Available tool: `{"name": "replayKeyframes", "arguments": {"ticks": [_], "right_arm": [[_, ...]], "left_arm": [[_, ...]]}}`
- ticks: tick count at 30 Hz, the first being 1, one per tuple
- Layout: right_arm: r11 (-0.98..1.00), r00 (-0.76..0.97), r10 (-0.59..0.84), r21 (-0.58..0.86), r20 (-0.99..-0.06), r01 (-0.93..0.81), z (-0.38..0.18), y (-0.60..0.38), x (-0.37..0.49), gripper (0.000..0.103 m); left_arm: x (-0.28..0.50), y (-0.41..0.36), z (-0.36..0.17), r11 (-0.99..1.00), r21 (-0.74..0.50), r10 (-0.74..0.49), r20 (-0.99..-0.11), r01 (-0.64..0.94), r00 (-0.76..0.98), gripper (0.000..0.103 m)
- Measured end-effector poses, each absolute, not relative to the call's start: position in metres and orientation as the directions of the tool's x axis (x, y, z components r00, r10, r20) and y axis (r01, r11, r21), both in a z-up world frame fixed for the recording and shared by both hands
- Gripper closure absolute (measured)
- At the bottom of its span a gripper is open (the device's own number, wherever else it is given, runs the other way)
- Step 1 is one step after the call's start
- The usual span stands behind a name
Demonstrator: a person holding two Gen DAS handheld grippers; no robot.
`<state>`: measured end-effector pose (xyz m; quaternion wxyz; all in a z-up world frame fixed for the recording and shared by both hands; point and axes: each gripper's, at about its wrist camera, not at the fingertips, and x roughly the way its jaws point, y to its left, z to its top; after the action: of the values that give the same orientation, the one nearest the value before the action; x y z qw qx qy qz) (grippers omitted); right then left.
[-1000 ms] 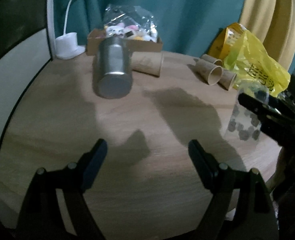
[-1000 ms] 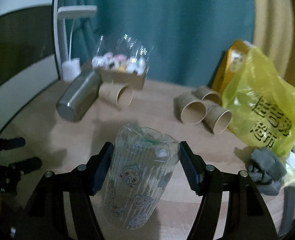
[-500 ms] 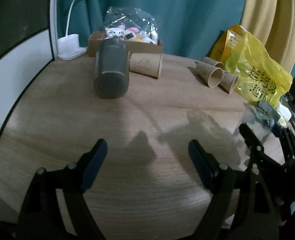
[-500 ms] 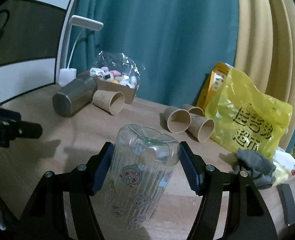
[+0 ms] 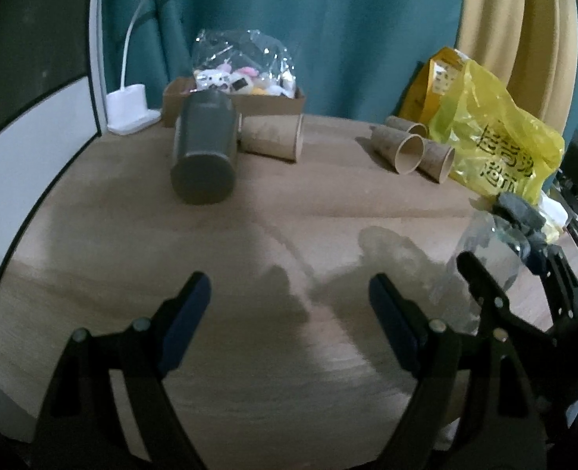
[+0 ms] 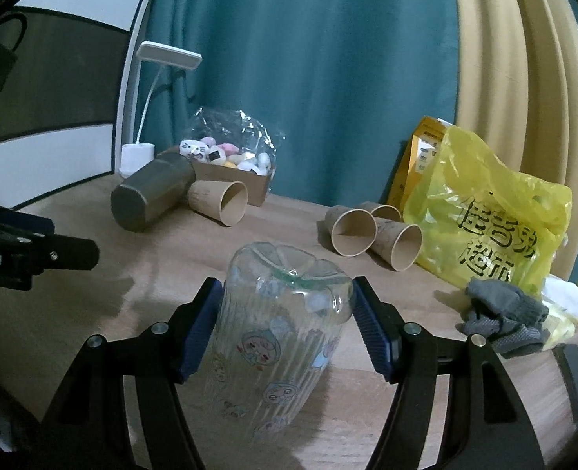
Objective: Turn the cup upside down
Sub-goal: 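Rotate the held cup with the right gripper until its rim faces down, then lower the cup rim-down onto the table and open the right gripper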
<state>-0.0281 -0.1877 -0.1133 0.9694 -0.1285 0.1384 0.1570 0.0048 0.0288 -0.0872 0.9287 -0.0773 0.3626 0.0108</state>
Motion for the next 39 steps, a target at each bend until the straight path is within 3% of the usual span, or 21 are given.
{"name": "replayKeyframes", "arguments": {"ticks": [19, 21, 23, 39], "right_arm": [[0.922, 0.895, 0.267, -0.175, -0.356, -0.345, -0.12, -0.188, -0.026, 0.032], [0.925, 0.895, 0.264, -0.169, -0.359, -0.34, -0.118, -0.188, -0.026, 0.029], [0.927, 0.897, 0.266, -0.161, -0.354, -0.338, -0.114, -0.19, -0.027, 0.02], [0.957, 0.895, 0.251, -0.047, -0.368, -0.287, -0.065, -0.221, -0.055, 0.02]], "left_arm": [[0.005, 0.024, -0.089, 0.989, -0.132, -0.039, -0.676, -0.068, 0.736, 0.019], [0.003, 0.025, -0.088, 0.988, -0.137, -0.041, -0.665, -0.067, 0.746, 0.019], [0.002, 0.025, -0.086, 0.989, -0.128, -0.031, -0.653, -0.07, 0.757, 0.019], [-0.032, 0.012, -0.062, 0.992, -0.126, -0.058, -0.583, -0.02, 0.811, 0.019]]}}
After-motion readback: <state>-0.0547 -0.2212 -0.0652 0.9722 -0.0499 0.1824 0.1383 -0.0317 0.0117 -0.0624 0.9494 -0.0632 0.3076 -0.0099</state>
